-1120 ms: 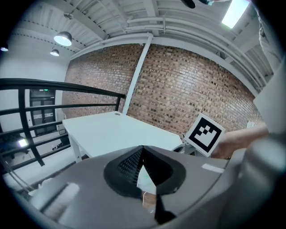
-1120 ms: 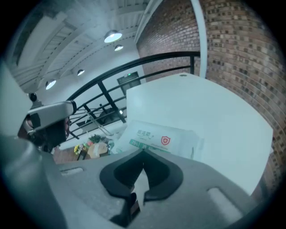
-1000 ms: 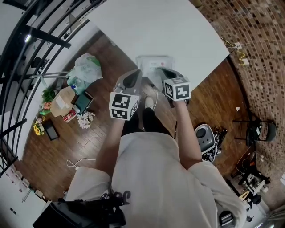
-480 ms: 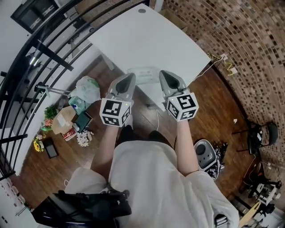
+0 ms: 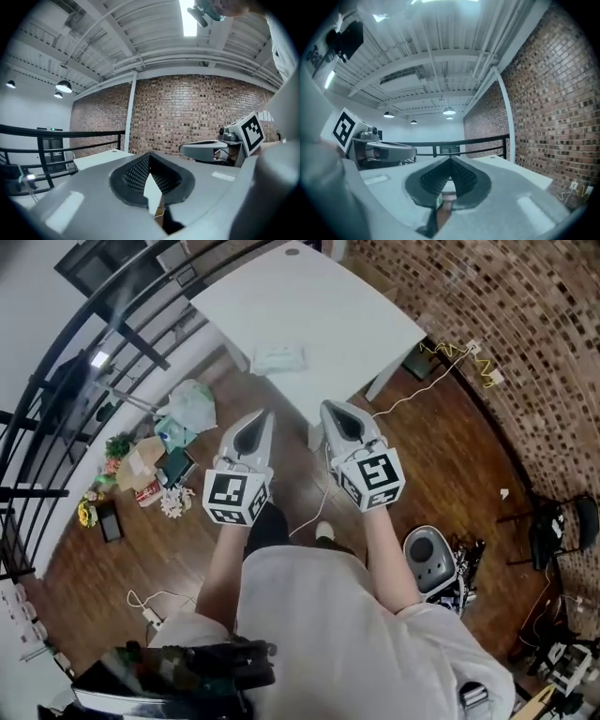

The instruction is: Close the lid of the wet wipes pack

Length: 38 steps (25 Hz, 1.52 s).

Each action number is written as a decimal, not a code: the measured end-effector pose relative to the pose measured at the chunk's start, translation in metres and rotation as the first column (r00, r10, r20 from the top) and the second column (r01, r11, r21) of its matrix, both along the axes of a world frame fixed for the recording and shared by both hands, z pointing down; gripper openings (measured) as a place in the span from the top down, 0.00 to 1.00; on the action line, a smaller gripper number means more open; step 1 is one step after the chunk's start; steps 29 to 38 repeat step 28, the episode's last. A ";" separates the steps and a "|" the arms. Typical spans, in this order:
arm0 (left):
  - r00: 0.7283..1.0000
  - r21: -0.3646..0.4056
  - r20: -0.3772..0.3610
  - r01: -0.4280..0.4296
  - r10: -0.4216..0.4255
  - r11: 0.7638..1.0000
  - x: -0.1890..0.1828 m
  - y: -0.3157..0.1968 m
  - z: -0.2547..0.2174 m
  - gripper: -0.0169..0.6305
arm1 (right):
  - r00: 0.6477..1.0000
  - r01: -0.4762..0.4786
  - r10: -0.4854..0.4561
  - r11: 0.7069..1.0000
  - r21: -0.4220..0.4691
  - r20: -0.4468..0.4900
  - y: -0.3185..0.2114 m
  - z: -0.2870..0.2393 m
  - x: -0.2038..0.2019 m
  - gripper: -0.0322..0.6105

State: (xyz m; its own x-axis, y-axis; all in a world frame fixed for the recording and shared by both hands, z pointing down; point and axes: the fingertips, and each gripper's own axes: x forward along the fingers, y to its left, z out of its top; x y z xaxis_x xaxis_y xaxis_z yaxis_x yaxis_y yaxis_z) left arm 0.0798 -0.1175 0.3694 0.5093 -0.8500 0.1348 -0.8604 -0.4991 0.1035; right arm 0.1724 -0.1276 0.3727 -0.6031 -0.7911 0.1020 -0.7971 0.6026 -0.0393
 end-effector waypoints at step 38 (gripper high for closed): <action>0.998 0.102 -0.039 0.046 -0.042 0.994 -0.110 0.068 -0.051 0.95 | 1.000 -0.001 0.004 0.986 0.167 -0.016 0.069 -0.069 -0.105 0.97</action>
